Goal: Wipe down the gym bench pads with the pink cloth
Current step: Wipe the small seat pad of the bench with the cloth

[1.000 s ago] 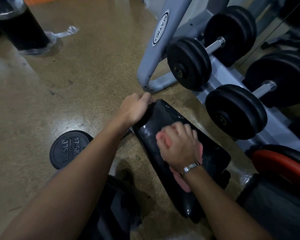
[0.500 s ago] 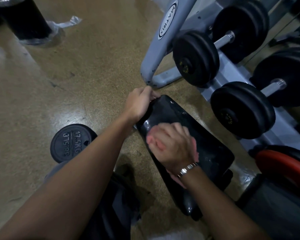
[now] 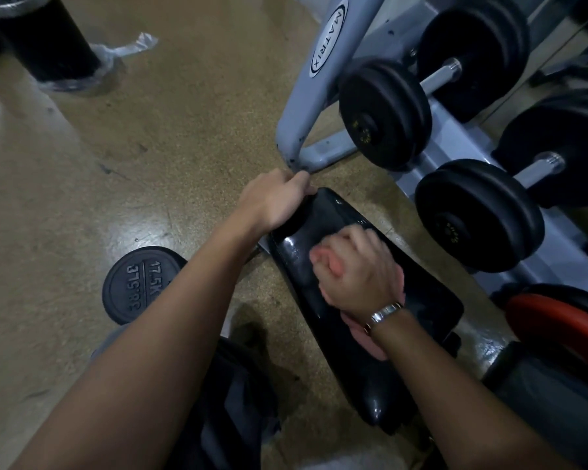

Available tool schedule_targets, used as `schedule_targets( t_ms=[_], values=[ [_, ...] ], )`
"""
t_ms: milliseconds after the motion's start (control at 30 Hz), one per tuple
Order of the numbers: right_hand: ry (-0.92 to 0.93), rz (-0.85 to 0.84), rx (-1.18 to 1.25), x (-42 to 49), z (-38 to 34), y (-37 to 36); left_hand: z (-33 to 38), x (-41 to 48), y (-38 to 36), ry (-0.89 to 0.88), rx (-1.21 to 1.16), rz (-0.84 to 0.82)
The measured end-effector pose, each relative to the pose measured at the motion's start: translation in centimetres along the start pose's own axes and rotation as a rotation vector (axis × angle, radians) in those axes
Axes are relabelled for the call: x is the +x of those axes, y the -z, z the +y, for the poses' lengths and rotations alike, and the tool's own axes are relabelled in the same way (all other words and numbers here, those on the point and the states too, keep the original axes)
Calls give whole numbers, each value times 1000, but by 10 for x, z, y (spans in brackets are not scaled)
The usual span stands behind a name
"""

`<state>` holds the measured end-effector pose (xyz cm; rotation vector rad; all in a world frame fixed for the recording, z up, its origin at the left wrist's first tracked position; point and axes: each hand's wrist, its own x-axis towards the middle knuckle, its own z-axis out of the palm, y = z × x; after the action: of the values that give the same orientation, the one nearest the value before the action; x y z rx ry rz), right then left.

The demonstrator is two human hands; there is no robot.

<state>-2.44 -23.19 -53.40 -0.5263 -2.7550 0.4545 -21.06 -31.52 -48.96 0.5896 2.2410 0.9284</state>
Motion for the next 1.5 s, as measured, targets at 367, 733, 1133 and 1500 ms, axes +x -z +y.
schedule_targets(
  t_ms=[367,733,1133,1500],
  values=[
    [-15,101,59,-4,6,4,3,-2,5,1,-14,-22],
    [-90,227,64,11,3,-6,7,-3,4,-8,65,-17],
    [-135,136,209,41,23,6,6,0,6,23,18,-29],
    [-154,44,125,69,2,2,3,2,8,40,-120,-24]
  ],
)
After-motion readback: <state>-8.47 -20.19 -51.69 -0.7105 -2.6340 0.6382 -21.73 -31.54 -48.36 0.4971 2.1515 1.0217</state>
